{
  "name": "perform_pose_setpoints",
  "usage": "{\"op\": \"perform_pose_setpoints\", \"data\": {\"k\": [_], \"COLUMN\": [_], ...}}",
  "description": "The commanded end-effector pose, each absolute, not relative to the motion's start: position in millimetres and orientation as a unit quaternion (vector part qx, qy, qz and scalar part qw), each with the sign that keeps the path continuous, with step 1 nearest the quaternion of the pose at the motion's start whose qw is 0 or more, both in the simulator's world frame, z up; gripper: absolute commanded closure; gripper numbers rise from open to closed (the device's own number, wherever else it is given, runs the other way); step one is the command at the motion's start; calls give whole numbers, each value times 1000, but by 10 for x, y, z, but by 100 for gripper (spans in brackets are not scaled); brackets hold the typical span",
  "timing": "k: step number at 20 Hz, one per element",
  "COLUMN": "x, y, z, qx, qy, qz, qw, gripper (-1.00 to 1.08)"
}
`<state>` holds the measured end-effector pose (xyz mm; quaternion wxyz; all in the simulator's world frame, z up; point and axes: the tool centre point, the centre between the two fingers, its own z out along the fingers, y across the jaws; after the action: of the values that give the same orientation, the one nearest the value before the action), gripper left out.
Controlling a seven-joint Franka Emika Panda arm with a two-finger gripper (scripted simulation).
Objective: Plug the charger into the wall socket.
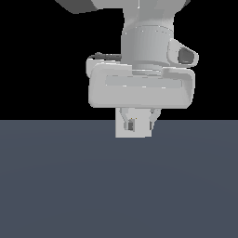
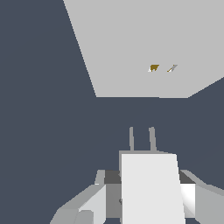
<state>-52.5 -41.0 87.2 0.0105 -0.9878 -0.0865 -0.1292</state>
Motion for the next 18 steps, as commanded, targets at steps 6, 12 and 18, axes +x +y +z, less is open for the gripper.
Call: {"op": "perform_pose_setpoints", "data": {"k": [6,12,18], "x": [-462,-461,-391], "y": [-529,-528,-516], "z": [1005,1000,999], "qx": [-988,-988,-988], "qy": [-84,-83,-83], "qz": [-129,-129,-129], "qw": [11,11,11], "gripper": [108,108,108]}}
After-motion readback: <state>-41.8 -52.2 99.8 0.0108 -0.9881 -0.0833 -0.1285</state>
